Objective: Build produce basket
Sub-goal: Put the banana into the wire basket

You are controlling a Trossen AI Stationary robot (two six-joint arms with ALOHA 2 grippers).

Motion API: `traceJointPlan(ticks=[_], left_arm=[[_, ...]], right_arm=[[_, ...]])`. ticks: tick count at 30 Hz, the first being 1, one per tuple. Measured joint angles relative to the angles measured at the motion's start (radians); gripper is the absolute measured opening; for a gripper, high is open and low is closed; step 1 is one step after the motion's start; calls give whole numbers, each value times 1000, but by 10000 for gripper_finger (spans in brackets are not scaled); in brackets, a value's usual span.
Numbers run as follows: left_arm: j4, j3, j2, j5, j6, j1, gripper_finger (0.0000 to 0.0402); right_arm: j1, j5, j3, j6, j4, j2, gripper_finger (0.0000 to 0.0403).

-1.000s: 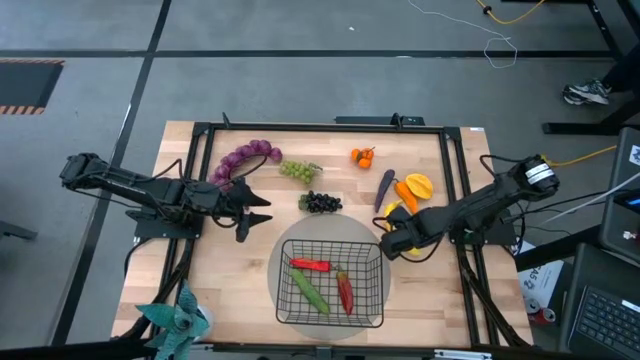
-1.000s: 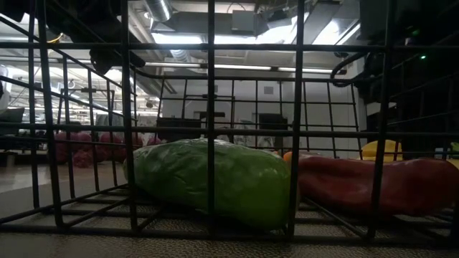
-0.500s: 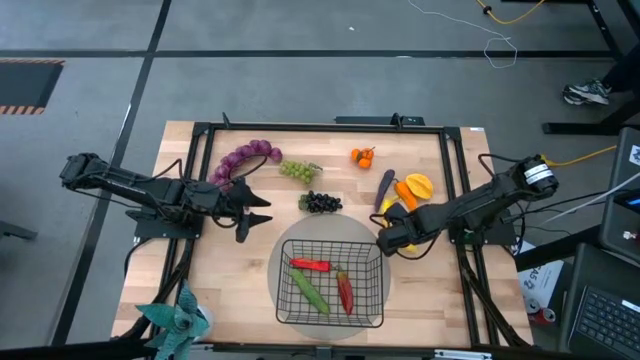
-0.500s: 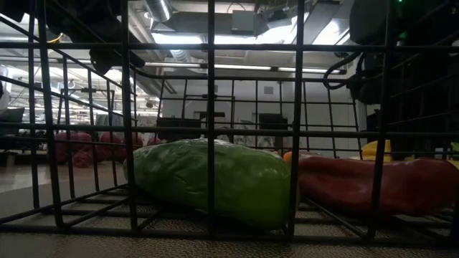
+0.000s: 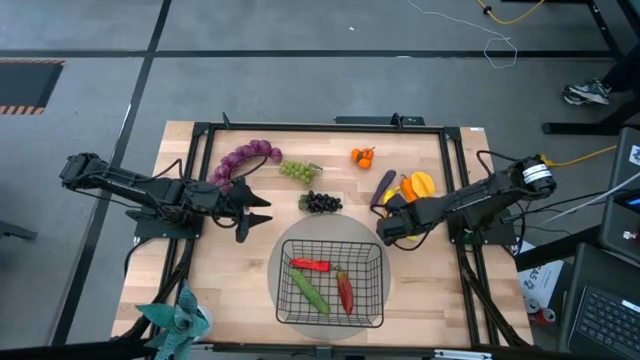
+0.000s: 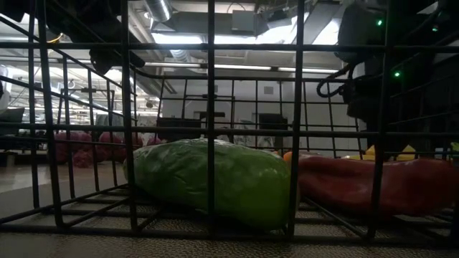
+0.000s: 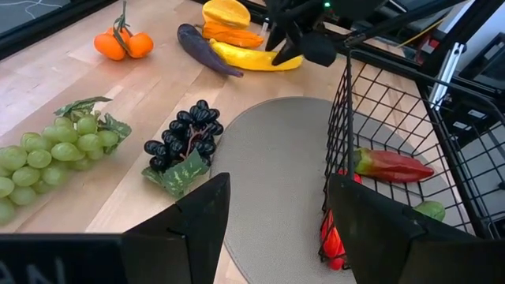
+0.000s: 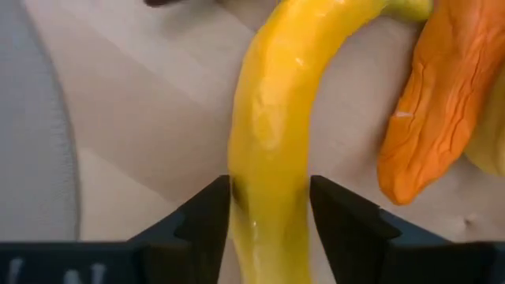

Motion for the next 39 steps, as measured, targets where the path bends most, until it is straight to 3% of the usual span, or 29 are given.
traceJointPlan(ticks=[4, 7, 10, 15, 23, 28, 32, 39], left_arm=[[-11, 0, 0, 0, 0, 0, 210], [-21, 0, 0, 0, -1, 0, 210], [-23, 0, 0, 0, -1, 0, 210], [-23, 0, 0, 0, -2, 0, 210], [-23, 0, 0, 0, -3, 0, 210], [-23, 0, 0, 0, -3, 0, 210], [-23, 0, 0, 0, -3, 0, 210], [-23, 0, 0, 0, -3, 0, 210]], right_arm=[[-26, -8, -13, 0, 15, 1, 219], [-38, -34, -21, 4, 34, 1, 225], [-54, -89, -21, 3, 57, 0, 197], [-76, -109, -21, 3, 66, -1, 114], [-112, -104, -1, -9, 54, -2, 114], [-113, -100, 92, -105, 20, -31, 114], [-112, -4, 218, -199, -22, -56, 114], [-84, 13, 432, -539, 66, -61, 114]])
